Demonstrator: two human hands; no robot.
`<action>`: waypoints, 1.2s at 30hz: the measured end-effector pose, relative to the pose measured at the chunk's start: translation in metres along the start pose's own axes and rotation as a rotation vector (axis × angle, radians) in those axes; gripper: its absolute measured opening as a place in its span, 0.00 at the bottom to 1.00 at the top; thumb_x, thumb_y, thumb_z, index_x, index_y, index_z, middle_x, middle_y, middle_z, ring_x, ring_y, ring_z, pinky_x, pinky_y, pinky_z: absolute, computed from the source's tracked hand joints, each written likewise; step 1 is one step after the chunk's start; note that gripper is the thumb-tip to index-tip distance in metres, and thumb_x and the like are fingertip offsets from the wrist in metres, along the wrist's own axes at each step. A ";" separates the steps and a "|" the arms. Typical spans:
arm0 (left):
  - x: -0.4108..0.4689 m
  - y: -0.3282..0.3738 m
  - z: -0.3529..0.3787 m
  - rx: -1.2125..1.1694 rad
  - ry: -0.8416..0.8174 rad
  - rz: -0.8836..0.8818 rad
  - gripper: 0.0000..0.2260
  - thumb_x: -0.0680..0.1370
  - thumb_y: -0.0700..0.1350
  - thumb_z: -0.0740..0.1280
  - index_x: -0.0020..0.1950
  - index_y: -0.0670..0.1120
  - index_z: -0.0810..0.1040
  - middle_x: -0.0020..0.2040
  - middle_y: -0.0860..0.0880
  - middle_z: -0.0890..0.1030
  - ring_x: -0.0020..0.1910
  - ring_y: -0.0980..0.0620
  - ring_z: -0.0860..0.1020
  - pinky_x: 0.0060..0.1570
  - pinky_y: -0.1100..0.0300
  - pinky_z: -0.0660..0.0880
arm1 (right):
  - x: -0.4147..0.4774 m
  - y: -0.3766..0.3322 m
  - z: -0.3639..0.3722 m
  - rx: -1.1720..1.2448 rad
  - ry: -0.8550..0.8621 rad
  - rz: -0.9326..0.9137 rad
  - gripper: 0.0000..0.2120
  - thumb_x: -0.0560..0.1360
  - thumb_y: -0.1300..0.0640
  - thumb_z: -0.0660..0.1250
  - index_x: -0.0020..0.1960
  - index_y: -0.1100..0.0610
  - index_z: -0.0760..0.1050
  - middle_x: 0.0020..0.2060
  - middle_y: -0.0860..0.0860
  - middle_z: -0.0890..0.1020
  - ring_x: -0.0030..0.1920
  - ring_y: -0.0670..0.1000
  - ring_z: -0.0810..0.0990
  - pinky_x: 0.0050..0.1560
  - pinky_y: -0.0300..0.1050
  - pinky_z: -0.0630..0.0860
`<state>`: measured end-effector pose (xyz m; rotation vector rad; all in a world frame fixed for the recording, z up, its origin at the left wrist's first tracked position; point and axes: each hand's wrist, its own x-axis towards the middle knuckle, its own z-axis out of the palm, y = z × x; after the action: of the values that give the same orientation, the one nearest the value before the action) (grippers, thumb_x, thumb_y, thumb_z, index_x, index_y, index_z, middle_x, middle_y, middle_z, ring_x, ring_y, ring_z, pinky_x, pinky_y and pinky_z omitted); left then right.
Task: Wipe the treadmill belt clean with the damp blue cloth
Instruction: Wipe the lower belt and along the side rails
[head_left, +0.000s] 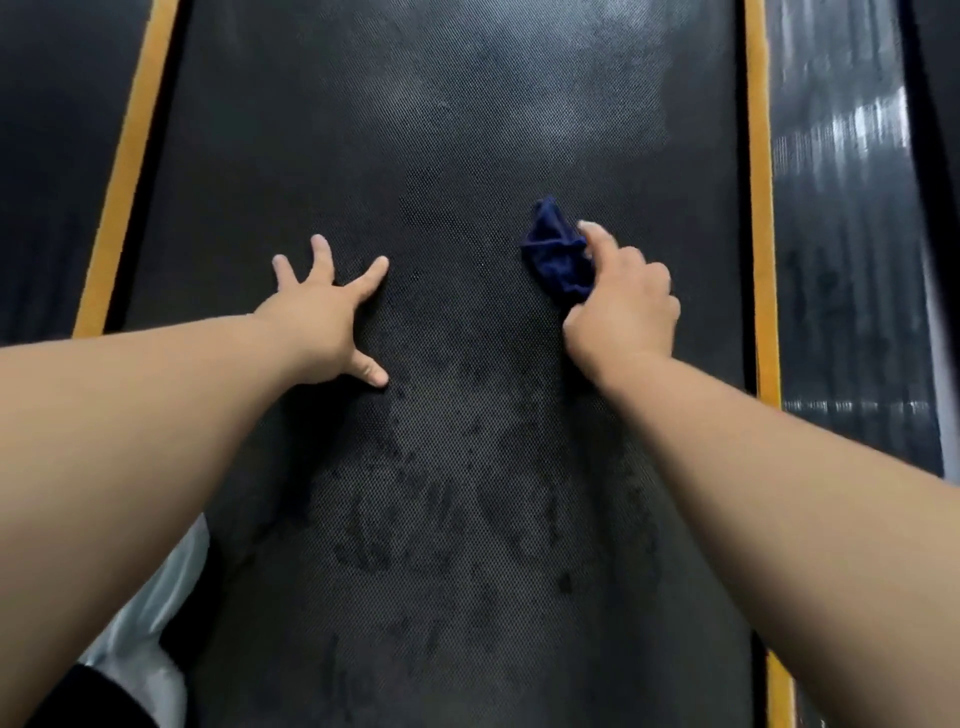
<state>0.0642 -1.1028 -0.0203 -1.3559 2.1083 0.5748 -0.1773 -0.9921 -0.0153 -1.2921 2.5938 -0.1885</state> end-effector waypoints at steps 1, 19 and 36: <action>-0.001 0.002 0.000 0.004 0.005 -0.004 0.57 0.59 0.65 0.76 0.73 0.67 0.36 0.76 0.46 0.32 0.73 0.30 0.39 0.66 0.33 0.61 | -0.005 -0.007 0.001 -0.021 -0.044 -0.063 0.29 0.72 0.55 0.61 0.72 0.43 0.61 0.62 0.51 0.71 0.59 0.58 0.68 0.56 0.54 0.67; 0.005 0.003 -0.006 0.036 0.036 -0.031 0.57 0.57 0.65 0.77 0.73 0.68 0.38 0.76 0.46 0.33 0.73 0.30 0.42 0.68 0.37 0.58 | -0.080 0.010 0.000 0.353 -0.255 -0.359 0.31 0.77 0.58 0.63 0.76 0.49 0.55 0.75 0.49 0.58 0.73 0.52 0.60 0.70 0.42 0.59; 0.008 0.000 -0.006 0.002 0.055 0.032 0.57 0.58 0.65 0.77 0.73 0.68 0.38 0.76 0.45 0.33 0.73 0.28 0.42 0.67 0.33 0.58 | -0.083 -0.022 0.054 0.101 -0.061 -0.858 0.26 0.65 0.47 0.59 0.59 0.57 0.76 0.55 0.54 0.78 0.56 0.59 0.76 0.58 0.54 0.73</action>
<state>0.0602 -1.1120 -0.0207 -1.3539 2.1775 0.5540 -0.0971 -0.9395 -0.0500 -2.2263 1.7877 -0.4014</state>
